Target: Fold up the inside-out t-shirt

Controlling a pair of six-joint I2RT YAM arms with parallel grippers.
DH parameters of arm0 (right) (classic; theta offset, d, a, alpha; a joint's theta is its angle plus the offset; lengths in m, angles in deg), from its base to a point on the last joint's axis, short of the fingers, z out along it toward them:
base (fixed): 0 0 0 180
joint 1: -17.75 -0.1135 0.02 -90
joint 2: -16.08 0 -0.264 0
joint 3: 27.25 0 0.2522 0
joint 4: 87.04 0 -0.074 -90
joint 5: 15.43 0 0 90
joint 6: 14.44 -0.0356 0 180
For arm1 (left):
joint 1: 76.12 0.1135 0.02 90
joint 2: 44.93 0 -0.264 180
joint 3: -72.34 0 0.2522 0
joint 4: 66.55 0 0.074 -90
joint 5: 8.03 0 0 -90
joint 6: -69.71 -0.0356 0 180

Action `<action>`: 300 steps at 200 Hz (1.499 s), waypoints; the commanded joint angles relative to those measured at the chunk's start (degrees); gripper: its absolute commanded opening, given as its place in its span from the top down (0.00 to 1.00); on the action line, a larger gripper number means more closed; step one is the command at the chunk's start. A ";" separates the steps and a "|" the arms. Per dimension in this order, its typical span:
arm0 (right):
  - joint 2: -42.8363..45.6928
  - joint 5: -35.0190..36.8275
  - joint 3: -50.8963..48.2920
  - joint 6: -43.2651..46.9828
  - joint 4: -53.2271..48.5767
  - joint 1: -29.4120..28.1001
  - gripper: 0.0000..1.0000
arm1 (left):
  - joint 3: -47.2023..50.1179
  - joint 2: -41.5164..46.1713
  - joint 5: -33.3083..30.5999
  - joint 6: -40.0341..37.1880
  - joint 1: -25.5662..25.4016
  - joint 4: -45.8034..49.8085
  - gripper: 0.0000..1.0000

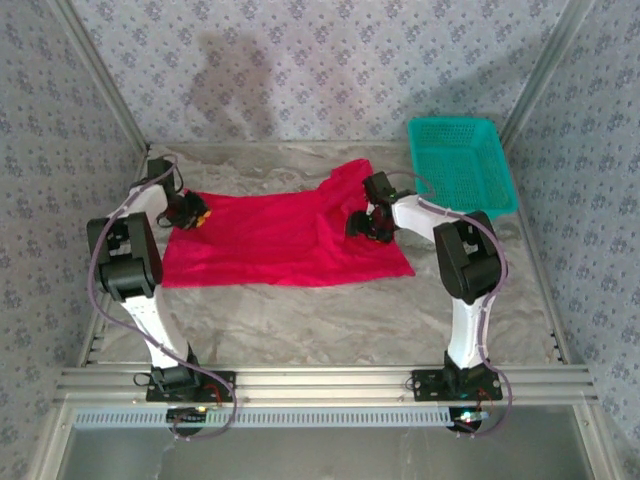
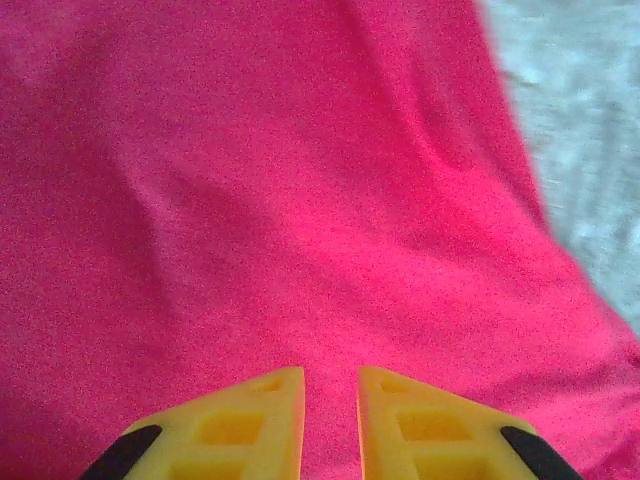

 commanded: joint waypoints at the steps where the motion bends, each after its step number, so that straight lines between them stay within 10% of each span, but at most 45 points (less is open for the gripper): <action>1: -0.50 2.59 -4.60 -4.42 -3.71 -0.07 0.31 | 2.65 -0.70 -1.63 0.80 3.53 1.20 0.80; 49: 15.25 8.48 -23.53 -10.89 -6.38 -2.01 0.31 | 18.04 10.22 -1.60 2.09 7.34 -3.45 0.79; 88: 18.24 9.19 -13.66 -4.54 -8.16 -2.76 0.30 | 14.86 14.64 -2.64 1.34 4.42 -0.62 0.75; 183: -14.46 27.36 33.65 3.35 -17.34 1.28 0.28 | -19.51 -4.55 -9.60 -5.12 -0.43 13.83 0.60; 300: -35.86 18.34 59.26 8.59 -22.12 7.65 0.27 | -38.60 -25.24 -12.65 -6.58 -2.80 20.47 0.75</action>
